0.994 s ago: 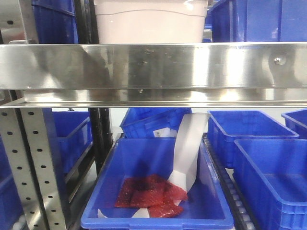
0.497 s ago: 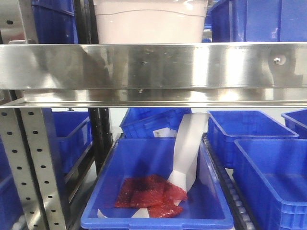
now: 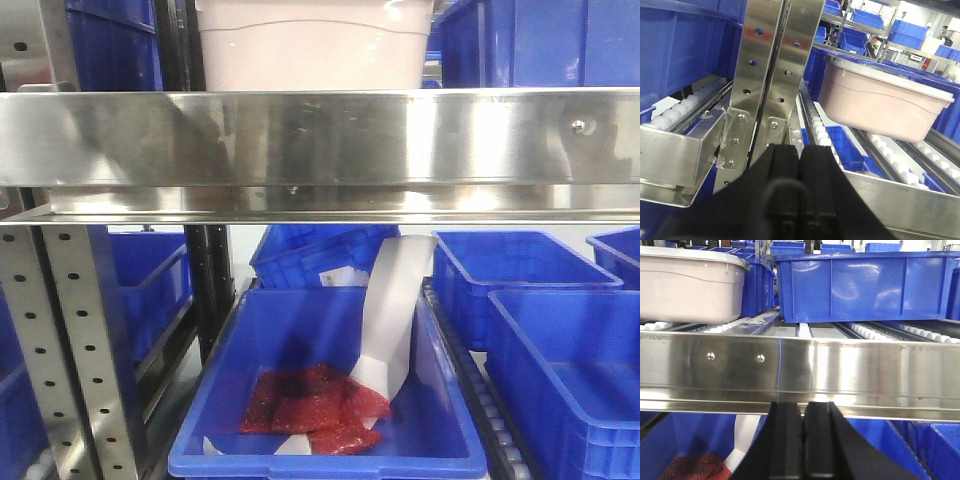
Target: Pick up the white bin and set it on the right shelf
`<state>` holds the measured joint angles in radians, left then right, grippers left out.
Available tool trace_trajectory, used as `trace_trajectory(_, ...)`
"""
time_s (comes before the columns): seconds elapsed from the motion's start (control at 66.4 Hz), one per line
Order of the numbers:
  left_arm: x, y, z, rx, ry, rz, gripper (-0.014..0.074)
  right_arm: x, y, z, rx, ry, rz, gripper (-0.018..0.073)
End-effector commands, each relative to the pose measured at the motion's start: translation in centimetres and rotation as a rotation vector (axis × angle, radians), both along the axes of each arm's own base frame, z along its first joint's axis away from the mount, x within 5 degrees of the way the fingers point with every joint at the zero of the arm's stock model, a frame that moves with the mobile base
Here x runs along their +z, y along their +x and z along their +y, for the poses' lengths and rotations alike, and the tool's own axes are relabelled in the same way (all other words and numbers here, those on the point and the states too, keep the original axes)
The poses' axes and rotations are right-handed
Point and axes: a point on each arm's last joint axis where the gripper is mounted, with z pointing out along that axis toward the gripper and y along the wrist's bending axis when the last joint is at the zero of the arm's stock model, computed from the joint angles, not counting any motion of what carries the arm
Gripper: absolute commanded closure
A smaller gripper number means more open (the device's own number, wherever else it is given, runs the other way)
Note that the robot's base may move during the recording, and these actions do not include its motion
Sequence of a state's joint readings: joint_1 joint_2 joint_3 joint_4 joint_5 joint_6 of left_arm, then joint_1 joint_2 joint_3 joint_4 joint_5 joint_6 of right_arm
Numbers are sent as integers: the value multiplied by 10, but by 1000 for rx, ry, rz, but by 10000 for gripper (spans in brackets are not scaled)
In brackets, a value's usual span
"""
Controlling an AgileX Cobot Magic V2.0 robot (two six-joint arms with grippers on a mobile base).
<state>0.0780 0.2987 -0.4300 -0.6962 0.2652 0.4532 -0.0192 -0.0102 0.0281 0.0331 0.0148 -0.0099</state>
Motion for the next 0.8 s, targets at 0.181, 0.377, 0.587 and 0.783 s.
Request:
trace_trajectory(0.181, 14, -1, 2, 23, -33, -70, 713, 9, -2, -1, -11, -22, -102, 503)
trace_trajectory(0.377, 14, -1, 2, 23, -33, -70, 713, 9, -2, -1, -11, -22, -102, 503)
trace_trajectory(0.587, 11, 0, 2, 23, -34, -62, 713, 9, -2, -1, -11, -22, -102, 503)
trace_trajectory(0.783, -5, -1, 5, 51, -91, -21, 713, 9, -2, -1, -11, -22, -102, 503)
